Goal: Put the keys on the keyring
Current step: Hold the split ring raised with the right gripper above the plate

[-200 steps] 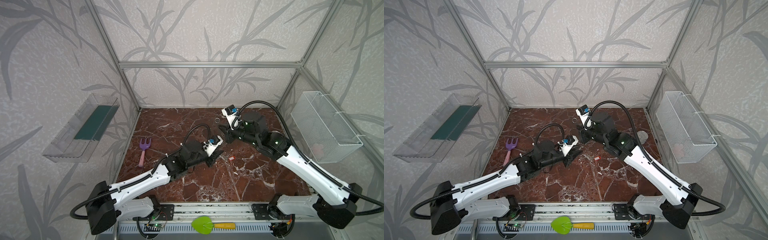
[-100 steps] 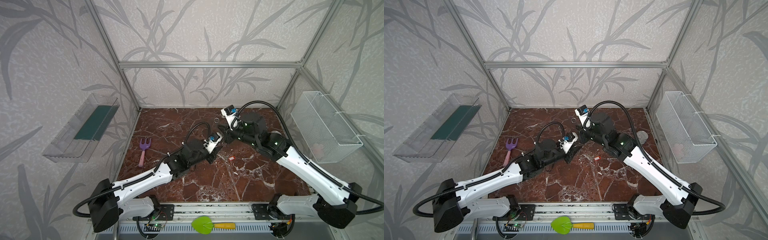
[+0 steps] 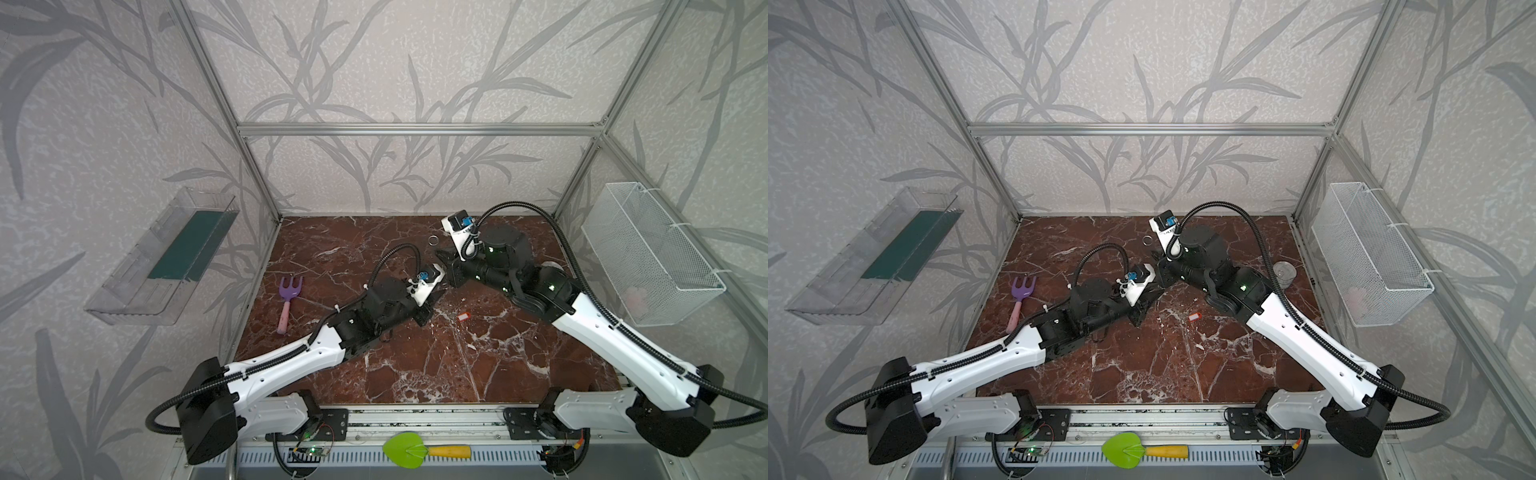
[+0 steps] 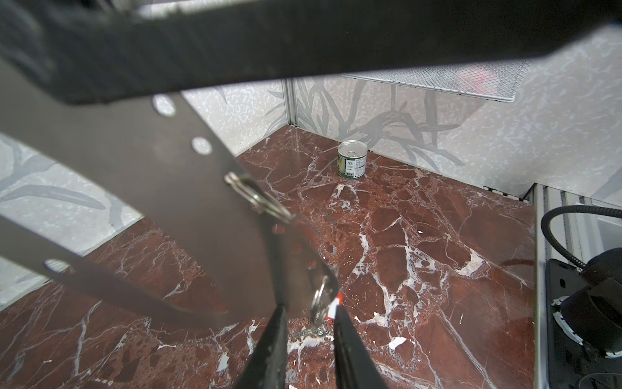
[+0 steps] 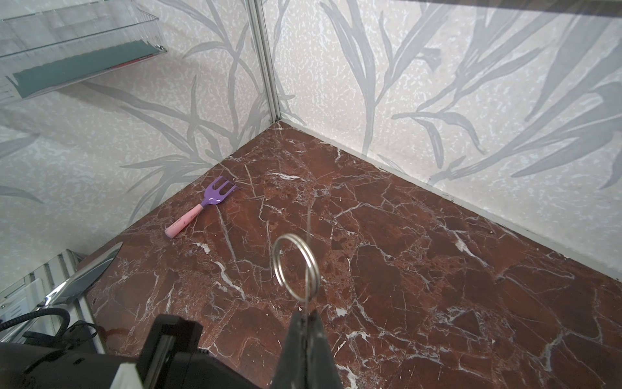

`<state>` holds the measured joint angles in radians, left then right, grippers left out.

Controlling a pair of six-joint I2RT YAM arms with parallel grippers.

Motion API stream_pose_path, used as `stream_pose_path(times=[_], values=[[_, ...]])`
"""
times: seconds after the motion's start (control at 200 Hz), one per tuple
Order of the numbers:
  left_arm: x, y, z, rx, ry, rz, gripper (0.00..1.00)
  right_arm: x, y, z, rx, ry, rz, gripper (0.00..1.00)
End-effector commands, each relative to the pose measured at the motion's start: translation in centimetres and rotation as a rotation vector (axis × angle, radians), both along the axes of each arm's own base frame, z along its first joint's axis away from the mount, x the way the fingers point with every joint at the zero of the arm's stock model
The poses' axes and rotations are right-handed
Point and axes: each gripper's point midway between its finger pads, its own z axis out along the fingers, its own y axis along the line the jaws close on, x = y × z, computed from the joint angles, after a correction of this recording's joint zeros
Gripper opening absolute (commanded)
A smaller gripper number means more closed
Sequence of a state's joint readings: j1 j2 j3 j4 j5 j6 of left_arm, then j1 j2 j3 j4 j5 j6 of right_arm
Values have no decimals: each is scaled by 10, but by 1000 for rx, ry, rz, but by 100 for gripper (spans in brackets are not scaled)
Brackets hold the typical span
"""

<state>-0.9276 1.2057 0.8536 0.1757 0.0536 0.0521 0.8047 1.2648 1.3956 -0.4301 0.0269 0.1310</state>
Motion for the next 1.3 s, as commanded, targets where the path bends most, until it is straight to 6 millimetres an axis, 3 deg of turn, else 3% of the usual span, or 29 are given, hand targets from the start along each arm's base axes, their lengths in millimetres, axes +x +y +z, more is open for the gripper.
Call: stream_pose_path(times=[0.0,0.435,0.8,1.115,1.295], values=[[-4,-3,29,-63,-56,-23,26,0,4,16,48,-32,-1,0],[-8,-8,29,-68,-70,-54,22,-2,5,19,54,-32,5,0],[-7,-14,22,-32,-64,-66,10,-1,4,21,55,-36,1,0],[-13,-8,19,2,-78,-83,0,2,4,21,48,-35,-12,0],[-8,0,19,14,-86,-33,0,2,0,21,49,-40,-29,0]])
